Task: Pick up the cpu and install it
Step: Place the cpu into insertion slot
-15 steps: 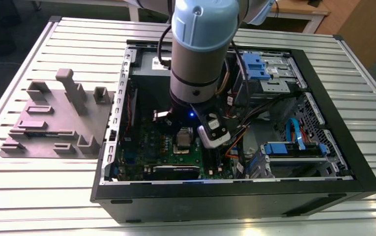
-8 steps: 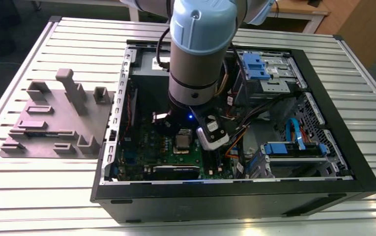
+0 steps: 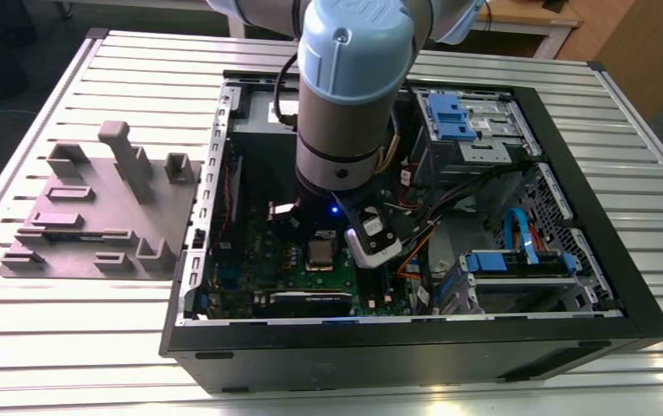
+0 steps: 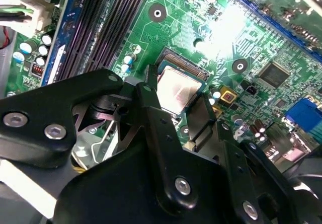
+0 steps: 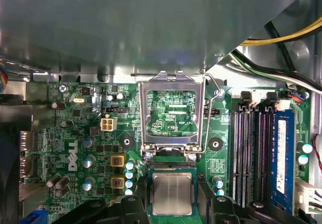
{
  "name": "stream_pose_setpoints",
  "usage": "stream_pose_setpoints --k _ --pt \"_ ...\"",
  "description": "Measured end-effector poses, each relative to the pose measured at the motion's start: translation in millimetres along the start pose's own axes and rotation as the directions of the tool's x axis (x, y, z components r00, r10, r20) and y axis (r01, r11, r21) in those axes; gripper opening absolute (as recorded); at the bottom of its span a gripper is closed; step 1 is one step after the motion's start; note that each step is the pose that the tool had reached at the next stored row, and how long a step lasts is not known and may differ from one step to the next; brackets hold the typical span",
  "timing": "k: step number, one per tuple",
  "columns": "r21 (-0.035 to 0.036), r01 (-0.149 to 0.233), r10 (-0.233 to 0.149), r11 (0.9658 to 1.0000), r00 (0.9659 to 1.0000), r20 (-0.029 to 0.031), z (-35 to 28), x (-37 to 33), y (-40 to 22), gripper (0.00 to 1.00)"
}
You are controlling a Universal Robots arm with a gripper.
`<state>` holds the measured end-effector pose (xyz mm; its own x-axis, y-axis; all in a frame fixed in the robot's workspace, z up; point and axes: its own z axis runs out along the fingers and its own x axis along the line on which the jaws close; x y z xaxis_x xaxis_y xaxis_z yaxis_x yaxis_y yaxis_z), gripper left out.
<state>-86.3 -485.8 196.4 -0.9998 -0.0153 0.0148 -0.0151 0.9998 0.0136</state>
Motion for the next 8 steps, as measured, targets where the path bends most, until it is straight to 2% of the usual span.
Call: stream_pose_setpoints --k 8 --pt "-0.0002 -0.003 0.003 1.0 1.0 0.0 3.2 0.1 -1.9 0.47"
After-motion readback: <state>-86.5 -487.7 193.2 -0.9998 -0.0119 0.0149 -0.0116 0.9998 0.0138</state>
